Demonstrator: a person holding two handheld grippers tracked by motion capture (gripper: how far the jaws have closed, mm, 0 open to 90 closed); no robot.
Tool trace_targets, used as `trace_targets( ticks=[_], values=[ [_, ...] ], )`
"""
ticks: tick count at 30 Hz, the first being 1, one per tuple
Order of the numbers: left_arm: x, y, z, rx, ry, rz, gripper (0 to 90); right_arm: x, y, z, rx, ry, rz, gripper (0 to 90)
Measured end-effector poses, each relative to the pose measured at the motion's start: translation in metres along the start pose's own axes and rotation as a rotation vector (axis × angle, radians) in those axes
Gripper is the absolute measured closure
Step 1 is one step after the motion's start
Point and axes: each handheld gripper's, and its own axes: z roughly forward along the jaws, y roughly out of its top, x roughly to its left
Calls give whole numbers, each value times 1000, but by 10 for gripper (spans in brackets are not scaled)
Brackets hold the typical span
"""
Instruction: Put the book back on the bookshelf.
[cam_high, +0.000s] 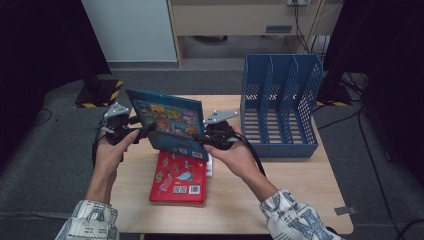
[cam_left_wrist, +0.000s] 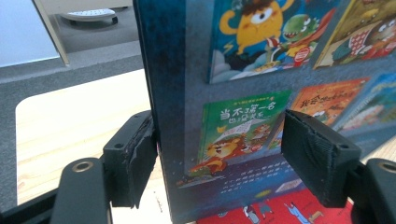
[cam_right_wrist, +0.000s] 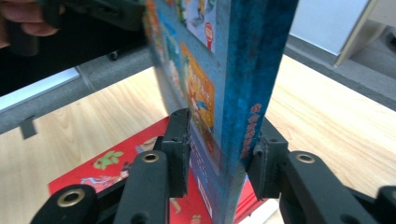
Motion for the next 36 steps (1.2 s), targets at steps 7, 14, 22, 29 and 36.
trace_targets(
  ticks=[7,14,22,29,36],
  values=[
    [1,0,-1,-7,-16,7,259,4,-1,-2,-25,36,-17,643],
    [1,0,-2,-7,-25,2,258,8,6,-3,-100,15,-62,549],
    [0,0,-1,-10,-18,3,255,3,13,-5,-121,37,-56,469],
    [-2,1,0,-9,-18,7,253,5,21,-11,-149,54,-73,477],
    [-4,0,0,-8,-27,13,253,5,28,-14,-167,68,-81,532]
  ],
)
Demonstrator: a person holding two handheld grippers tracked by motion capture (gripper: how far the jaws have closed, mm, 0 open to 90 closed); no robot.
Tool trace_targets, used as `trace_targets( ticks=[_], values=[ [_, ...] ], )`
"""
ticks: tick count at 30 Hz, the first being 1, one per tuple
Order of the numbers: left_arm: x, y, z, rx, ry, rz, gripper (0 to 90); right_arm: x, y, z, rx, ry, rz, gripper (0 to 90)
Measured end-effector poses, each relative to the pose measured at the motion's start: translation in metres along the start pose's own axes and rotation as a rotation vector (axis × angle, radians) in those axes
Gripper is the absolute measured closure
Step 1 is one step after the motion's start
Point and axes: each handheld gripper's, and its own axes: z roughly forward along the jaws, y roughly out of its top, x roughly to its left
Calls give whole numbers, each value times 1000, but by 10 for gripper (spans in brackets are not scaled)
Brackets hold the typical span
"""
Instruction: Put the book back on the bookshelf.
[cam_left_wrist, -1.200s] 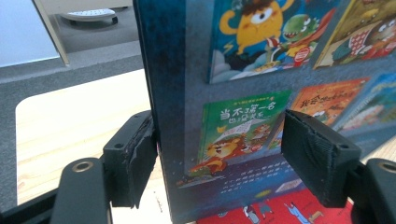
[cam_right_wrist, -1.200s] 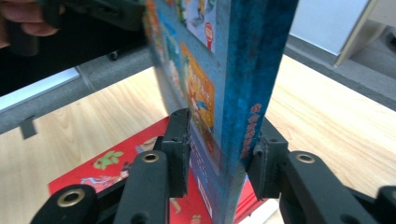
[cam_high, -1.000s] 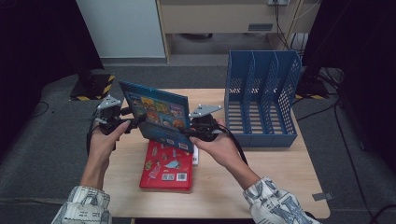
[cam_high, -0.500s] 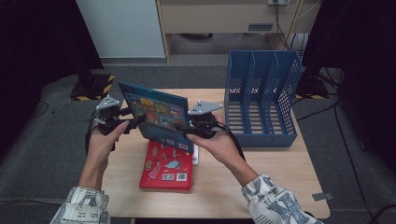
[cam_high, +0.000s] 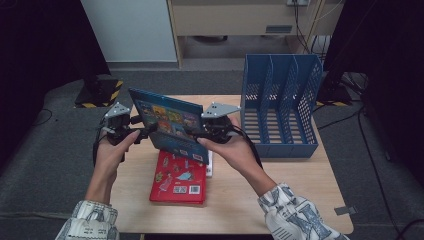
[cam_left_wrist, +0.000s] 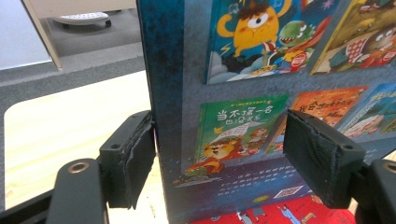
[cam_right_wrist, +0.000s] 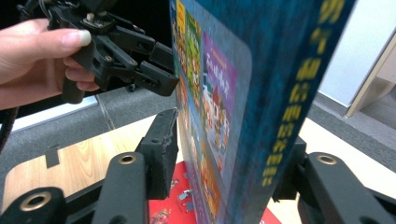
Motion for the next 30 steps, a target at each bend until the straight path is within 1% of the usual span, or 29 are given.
trace_targets(
  ticks=[10,11,18,21,30],
  values=[
    [-4,2,4,8,-12,12,263,-1,12,-2,-35,6,4,576],
    [-6,2,5,8,-16,13,263,-1,14,-3,-36,4,-4,588],
    [-7,3,7,12,-20,14,263,-3,16,-5,-47,2,0,614],
    [-8,3,7,14,-21,17,263,-4,16,-6,-50,-8,-3,623],
    [-12,3,10,18,-24,19,263,-6,16,-10,-57,-6,7,643]
  ],
)
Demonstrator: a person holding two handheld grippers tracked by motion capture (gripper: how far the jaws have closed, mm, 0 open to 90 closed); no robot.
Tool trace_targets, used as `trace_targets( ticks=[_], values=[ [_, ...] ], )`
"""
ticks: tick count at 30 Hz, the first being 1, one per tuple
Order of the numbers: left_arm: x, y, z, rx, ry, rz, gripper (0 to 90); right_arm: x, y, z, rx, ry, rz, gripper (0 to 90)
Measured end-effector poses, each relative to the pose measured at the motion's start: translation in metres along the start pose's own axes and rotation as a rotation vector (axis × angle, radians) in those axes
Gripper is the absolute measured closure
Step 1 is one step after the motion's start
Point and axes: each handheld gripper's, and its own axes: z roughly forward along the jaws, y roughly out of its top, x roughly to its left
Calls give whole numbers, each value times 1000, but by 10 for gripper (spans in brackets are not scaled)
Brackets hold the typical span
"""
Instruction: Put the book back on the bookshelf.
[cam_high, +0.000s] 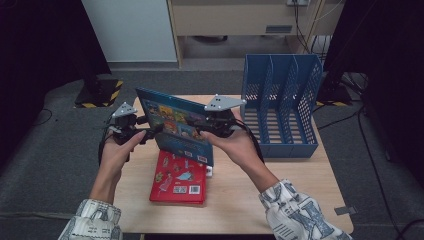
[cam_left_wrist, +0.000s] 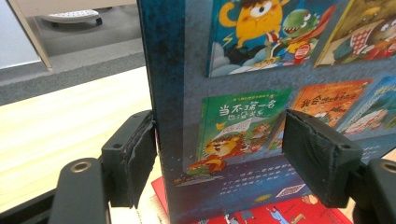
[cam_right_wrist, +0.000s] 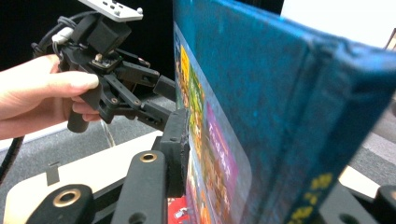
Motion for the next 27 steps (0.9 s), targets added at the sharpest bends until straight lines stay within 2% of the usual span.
trace_targets(
  ticks=[15,27],
  values=[
    [-6,1,5,3,-16,7,263,-4,1,-1,-10,3,8,688],
    [-7,1,6,4,-26,10,263,-6,0,3,-5,23,15,726]
  ],
)
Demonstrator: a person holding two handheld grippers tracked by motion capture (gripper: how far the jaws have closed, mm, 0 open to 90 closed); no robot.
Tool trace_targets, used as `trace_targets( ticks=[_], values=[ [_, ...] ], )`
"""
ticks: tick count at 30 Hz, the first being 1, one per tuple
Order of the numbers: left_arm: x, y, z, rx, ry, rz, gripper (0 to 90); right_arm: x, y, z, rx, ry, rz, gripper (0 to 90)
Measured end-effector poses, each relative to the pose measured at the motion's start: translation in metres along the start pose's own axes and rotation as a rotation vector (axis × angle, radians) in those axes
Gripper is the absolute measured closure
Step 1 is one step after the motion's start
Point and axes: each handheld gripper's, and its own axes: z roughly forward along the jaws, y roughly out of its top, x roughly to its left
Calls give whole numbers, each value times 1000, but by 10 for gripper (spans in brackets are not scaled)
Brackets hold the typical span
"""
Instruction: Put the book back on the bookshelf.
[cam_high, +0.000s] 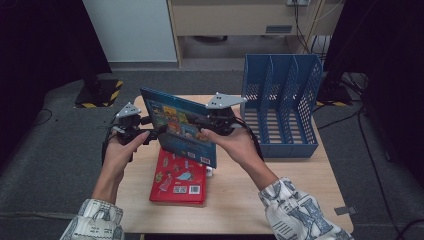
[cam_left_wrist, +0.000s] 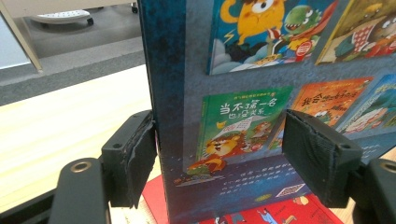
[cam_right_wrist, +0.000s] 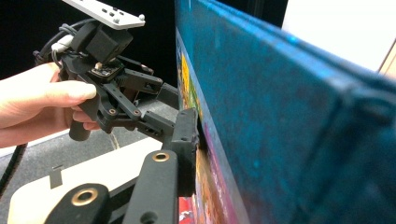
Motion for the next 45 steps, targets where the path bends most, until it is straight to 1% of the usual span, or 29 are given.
trace_targets(
  ticks=[1,2,5,11,12,13,14,17,19,21,22,23,24,25,26,27,28,30,32,33,34,35,37,40,41,42,44,45],
  values=[
    [0,0,0,-1,0,-1,263,0,0,0,-2,2,0,734],
    [0,0,1,-1,1,-2,263,-1,0,1,-5,13,3,753],
    [-1,0,1,-1,4,4,264,-2,0,2,-13,26,3,766],
    [0,0,1,2,3,4,263,-1,0,3,-26,32,3,781],
    [0,0,1,-1,1,3,263,-1,0,3,-28,46,-2,801],
    [0,0,1,-1,1,3,262,-1,0,3,-28,46,-2,801],
    [-1,-1,2,-2,4,3,263,-1,0,2,-28,69,-6,822],
    [-1,-3,2,3,3,11,255,1,0,2,-25,64,-13,824],
    [-1,-6,1,3,-18,5,246,0,0,2,-27,58,-12,825],
    [0,-13,-2,-2,-5,11,222,-1,0,1,-29,52,3,826],
    [1,-17,-3,1,2,7,213,-2,0,1,-31,49,10,826],
    [3,-22,-4,3,10,-1,203,-3,-1,1,-34,44,16,827],
    [7,-32,-7,5,27,-18,185,-3,-1,0,-38,39,27,828],
    [10,-39,-8,6,34,-30,183,-3,-1,0,-40,38,29,828],
    [10,-39,-8,6,34,-30,183,-3,-1,0,-40,38,29,828],
    [15,-55,-10,13,63,-51,183,-3,-1,0,-42,35,33,828],
    [15,-55,-10,13,63,-51,183,-3,-1,0,-42,35,33,828],
    [20,-71,-13,24,137,-49,183,-3,-1,1,-43,33,40,828],
    [25,-83,-14,25,163,-72,182,-5,-1,1,-45,29,48,828],
    [28,-93,-15,45,190,-79,181,-6,-1,1,-49,28,60,829],
    [28,-93,-15,45,190,-79,178,-6,-1,1,-49,28,60,829],
    [28,-100,-14,66,203,-75,178,-7,-1,1,-47,29,60,829],
    [27,-111,-10,94,215,-79,173,-8,0,1,-47,30,62,829],
    [26,-115,-7,94,207,-80,172,-9,0,1,-45,29,64,829],
    [26,-119,-5,103,216,-73,171,-10,1,0,-45,28,67,829],
    [26,-119,-5,103,216,-73,171,-10,1,0,-45,28,67,829],
    [26,-124,-2,125,227,-62,178,-12,1,0,-49,26,71,829],
    [27,-127,0,128,227,-68,181,-12,1,0,-50,27,77,830]
  ],
)
